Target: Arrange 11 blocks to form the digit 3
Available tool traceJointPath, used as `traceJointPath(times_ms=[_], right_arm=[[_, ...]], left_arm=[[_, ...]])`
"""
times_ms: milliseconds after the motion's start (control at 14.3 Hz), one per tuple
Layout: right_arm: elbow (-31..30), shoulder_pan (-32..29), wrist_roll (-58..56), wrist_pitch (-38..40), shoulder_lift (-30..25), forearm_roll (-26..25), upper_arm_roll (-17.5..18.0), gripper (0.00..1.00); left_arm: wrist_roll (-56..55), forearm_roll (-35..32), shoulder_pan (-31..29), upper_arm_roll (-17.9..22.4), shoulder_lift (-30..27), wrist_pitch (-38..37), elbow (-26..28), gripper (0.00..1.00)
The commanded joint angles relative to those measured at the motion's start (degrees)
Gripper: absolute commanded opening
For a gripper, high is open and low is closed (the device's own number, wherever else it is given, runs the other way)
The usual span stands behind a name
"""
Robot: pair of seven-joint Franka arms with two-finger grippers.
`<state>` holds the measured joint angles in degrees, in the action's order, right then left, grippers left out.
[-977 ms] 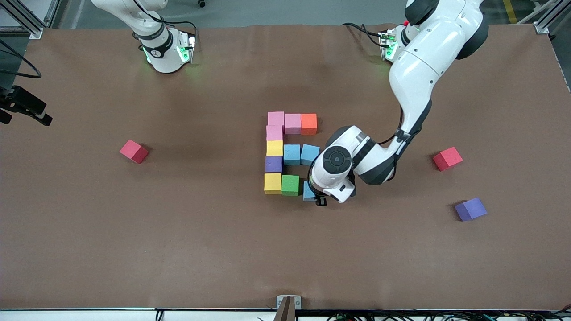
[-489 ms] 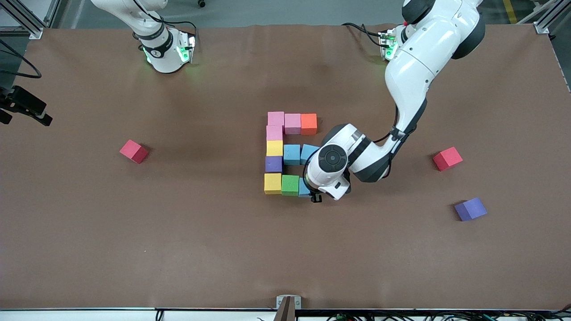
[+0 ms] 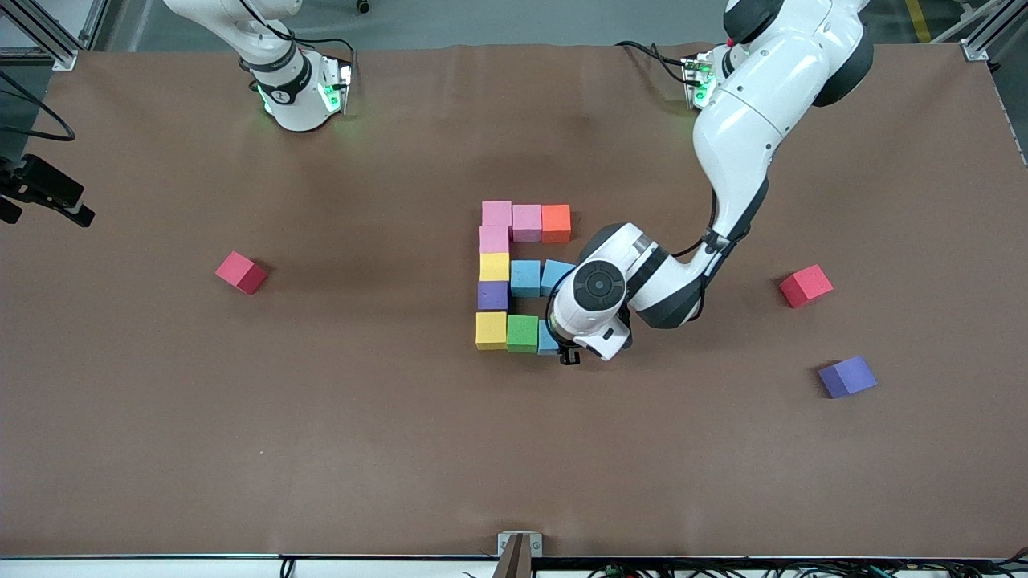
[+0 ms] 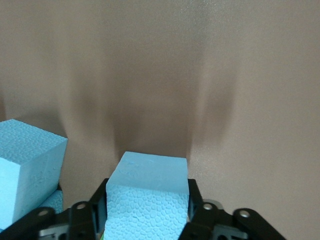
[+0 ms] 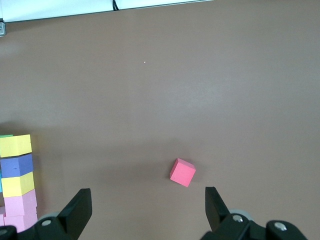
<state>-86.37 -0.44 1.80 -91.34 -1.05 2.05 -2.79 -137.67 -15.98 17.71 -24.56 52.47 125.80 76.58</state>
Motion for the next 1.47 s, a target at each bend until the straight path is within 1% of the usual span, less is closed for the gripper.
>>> traceJointPath(times_ms=[0,209,349,489,559,768,908,1047,1187,1396], right_arm=[[0.7,0.0,0.3,0.0,0.3,-0.2,0.2,1.0],[0.7,0.0,0.3,0.0,0.3,-0.2,0.2,1.0],[0.7,0.0,0.3,0.0,0.3,-0.3,0.2,1.0],[0.7,0.0,0.3,0.0,0.3,-0.3,0.2,1.0],[0.7,0.0,0.3,0.0,0.3,-0.2,0.2,1.0],[0.7,0.1,0.3,0.0,0.4,-0.2,0.2,1.0],[0.7,0.2,0.3,0.0,0.6,-0.2,0.2,1.0],[0.7,0.2,0.3,0.1,0.6,-0.2,0.2,1.0],[0.7,0.2,0.3,0.0,0.6,-0.2,0.2,1.0],[0.7,0.2,0.3,0.0,0.6,-0.2,0.2,1.0]], left_arm=[[0.4,-0.4,0.8,0.6,-0.7,-1.1,-1.3,1.0],[1.2,-0.7,-0.1,-0.2,-3.9,-2.0,-1.3,1.0],[3.5,-0.7,-0.3,-0.4,-6.3,-5.1,-1.3,1.0],[14.0,0.9,-0.7,-0.5,-9.7,-10.5,-1.4,1.0],[17.9,3.0,-1.6,-0.5,-11.8,-12.9,-1.4,1.0],[29.5,9.8,-5.9,-0.5,-18.1,-18.3,-1.4,1.0],[36.9,12.9,-8.5,-0.5,-21.8,-20.3,-1.4,1.0],[45.4,12.5,-9.4,-0.1,-24.9,-23.5,-1.4,1.0],[56.8,11.6,-9.8,1.2,-28.5,-26.4,-1.4,1.0],[72.4,10.5,-14.1,1.9,-33.0,-32.4,-1.3,1.0]])
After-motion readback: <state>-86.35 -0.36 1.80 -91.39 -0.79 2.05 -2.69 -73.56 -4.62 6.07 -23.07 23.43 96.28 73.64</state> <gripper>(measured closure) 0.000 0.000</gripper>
